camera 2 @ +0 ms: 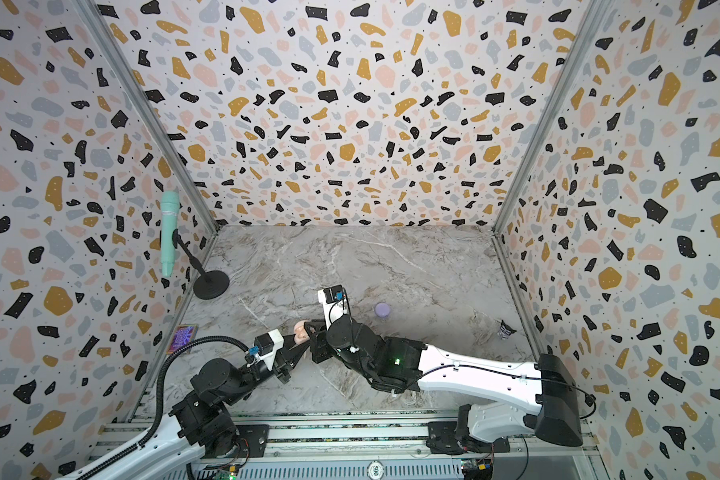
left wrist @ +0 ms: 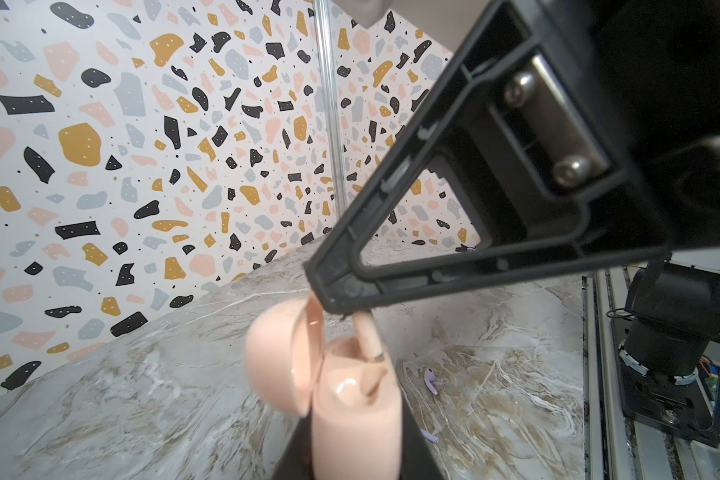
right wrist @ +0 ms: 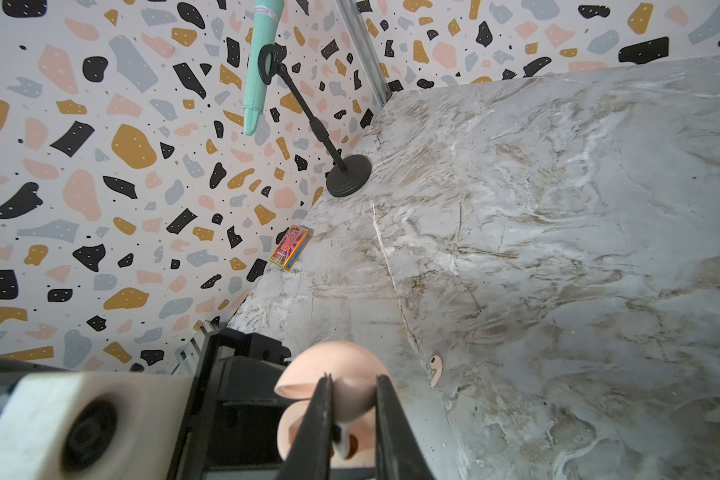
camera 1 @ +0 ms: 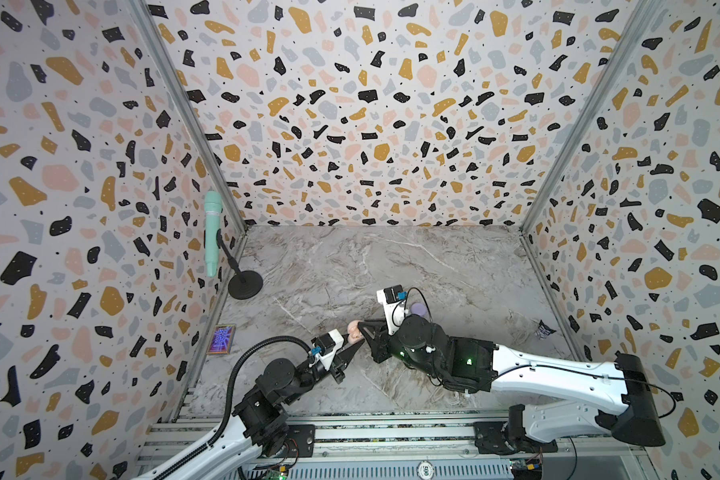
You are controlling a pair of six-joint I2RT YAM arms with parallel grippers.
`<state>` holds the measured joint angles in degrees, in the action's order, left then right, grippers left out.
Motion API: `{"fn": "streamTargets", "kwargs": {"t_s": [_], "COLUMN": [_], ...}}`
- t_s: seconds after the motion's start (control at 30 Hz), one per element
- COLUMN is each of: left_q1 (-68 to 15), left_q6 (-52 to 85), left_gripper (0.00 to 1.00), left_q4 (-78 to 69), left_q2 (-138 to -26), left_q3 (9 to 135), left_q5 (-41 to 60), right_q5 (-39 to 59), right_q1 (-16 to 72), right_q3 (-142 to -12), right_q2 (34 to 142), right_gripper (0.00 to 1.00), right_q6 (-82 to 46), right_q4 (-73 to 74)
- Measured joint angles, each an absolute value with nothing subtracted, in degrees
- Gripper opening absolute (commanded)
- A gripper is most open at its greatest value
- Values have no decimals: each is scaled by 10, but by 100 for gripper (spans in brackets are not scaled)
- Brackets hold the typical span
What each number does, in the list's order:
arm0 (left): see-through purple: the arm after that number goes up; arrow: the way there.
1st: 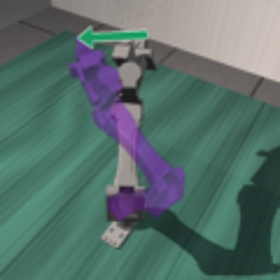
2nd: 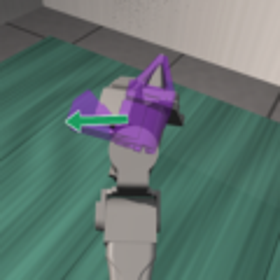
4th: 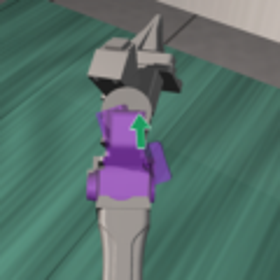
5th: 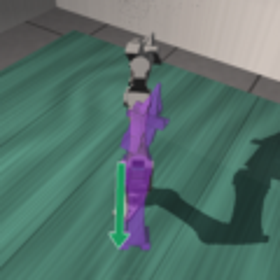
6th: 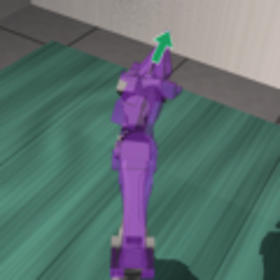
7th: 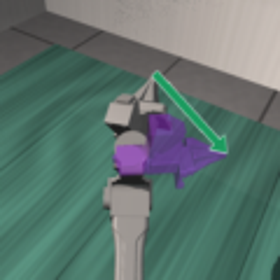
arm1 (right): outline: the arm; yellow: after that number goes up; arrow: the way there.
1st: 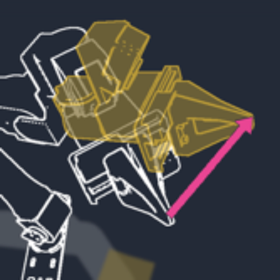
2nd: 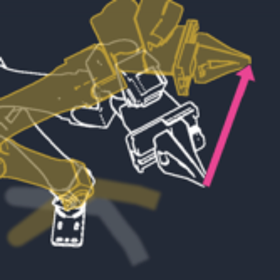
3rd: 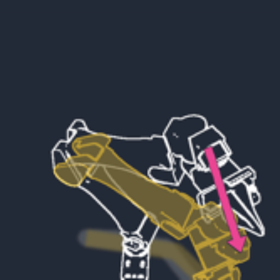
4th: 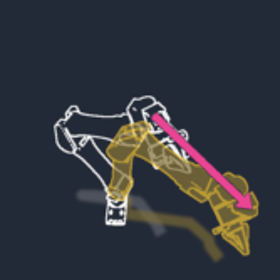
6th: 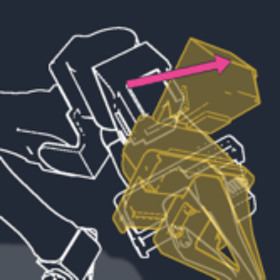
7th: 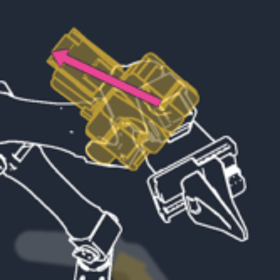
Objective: Insert the wireless bluetooth earbuds into the charging case
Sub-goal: 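Lower the peach earbud into the case slot with the right gripper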
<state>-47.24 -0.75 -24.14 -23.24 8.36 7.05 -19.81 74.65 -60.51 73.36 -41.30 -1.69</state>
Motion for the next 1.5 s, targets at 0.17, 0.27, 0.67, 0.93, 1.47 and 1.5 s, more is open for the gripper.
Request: {"fn": "streamTargets", "kwargs": {"t_s": [0.17, 0.27, 0.67, 0.93, 1.47, 1.5], "left_q1": [-469, -466, -461, -459, -459, -459], "left_q6": [-1, 3, 11, 12, 11, 11], "left_gripper": [0, 0, 0, 0, 0, 0], "left_q4": [-247, -249, -252, -251, -250, -250], "left_q2": [-226, -223, -215, -213, -209, -209], "left_q3": [84, 84, 84, 84, 84, 84], "left_q5": [71, 74, 74, 72, 70, 70], "right_q5": [-199, -201, -206, -209, -213, -213], "right_q1": [750, 752, 759, 761, 764, 764], "right_q3": [-605, -605, -602, -601, -601, -601], "right_q2": [735, 736, 741, 743, 743, 743], "right_gripper": [0, 0, 0, 7, 18, 18], "right_q6": [-413, -413, -418, -421, -422, -422], "right_q4": [-15, -12, 5, 10, 13, 13]}}
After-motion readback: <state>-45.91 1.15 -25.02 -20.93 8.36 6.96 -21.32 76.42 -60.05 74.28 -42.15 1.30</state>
